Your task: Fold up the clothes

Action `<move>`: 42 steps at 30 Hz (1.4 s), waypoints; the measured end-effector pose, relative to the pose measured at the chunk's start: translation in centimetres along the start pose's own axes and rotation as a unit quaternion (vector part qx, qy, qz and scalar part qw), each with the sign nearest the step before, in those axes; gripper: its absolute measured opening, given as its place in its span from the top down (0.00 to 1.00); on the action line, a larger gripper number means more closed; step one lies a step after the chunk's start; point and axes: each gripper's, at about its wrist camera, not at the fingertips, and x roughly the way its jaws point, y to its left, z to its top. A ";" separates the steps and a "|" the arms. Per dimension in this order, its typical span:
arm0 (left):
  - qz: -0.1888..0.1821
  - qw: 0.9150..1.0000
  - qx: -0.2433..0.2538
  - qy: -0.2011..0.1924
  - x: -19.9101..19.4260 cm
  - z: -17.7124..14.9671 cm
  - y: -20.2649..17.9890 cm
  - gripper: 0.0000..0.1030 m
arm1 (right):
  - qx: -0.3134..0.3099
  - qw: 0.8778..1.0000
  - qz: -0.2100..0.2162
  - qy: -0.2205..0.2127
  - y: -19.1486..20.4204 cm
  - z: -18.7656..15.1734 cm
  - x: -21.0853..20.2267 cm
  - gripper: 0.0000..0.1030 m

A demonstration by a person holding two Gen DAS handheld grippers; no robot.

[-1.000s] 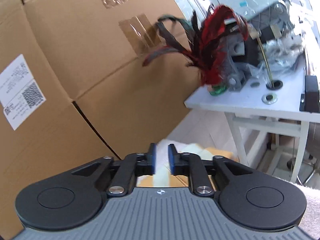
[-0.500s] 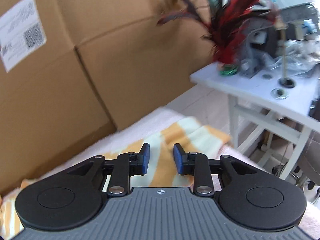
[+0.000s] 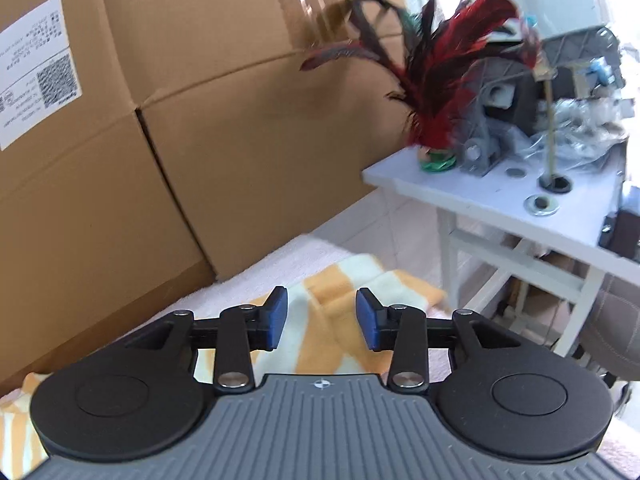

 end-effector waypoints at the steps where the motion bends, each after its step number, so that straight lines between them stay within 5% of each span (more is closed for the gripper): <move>1: 0.000 1.000 0.000 0.000 0.0 0.0 0.0 0.24 | 0.002 1.000 -0.001 0.003 -0.2 0.0 0.2 0.56; 5: -0.001 1.000 0.000 0.000 0.3 -0.1 -0.1 0.24 | -0.013 1.000 0.008 0.022 0.1 0.0 0.6 0.56; 7: -0.001 1.000 -0.001 0.001 0.3 -0.1 -0.1 0.24 | -0.014 1.000 0.002 0.021 0.2 0.0 0.5 0.96; 14: -0.002 1.000 -0.004 0.002 0.2 -0.3 -0.1 0.23 | -0.002 0.998 -0.006 -0.069 0.0 0.2 -2.0 1.00; 16: -0.002 1.000 -0.005 0.003 0.2 -0.3 -0.1 0.23 | 0.010 0.998 0.011 -0.053 -0.3 0.4 -1.8 0.99; 19: -0.002 1.000 -0.006 0.003 0.2 -0.4 -0.1 0.22 | 0.023 0.999 0.031 -0.018 -0.5 0.7 -0.8 0.84; 21: -0.003 1.000 -0.007 0.004 0.2 -0.4 -0.1 0.22 | 0.017 1.000 0.024 0.000 -0.1 0.7 -0.2 0.52; 23: -0.004 1.000 -0.008 0.004 0.3 -0.4 0.0 0.22 | -0.007 0.999 0.030 0.016 0.8 0.6 0.1 0.47; 25: -0.006 1.000 -0.009 0.005 0.4 -0.4 0.0 0.22 | -0.037 0.999 0.029 0.022 1.8 0.3 0.2 0.51; 27: -0.007 1.000 -0.011 0.005 0.5 -0.4 0.0 0.22 | -0.056 0.997 0.031 0.031 2.5 0.2 0.3 0.93; 33: -0.015 1.000 -0.022 0.010 0.7 -0.3 0.5 0.21 | -0.035 0.999 0.028 -0.003 2.8 1.1 -1.7 0.93; 37: -0.015 1.000 -0.020 0.009 0.8 -0.4 0.3 0.21 | -0.073 0.997 0.012 -0.027 3.8 2.1 -2.2 0.93; 41: -0.011 1.000 -0.015 0.007 0.8 -0.4 0.0 0.21 | 0.017 0.988 0.138 -0.066 1.5 3.3 -5.0 0.93; 42: -0.011 1.000 -0.015 0.007 0.8 -0.4 0.0 0.21 | -0.007 0.991 0.113 -0.072 2.3 3.5 -5.3 0.93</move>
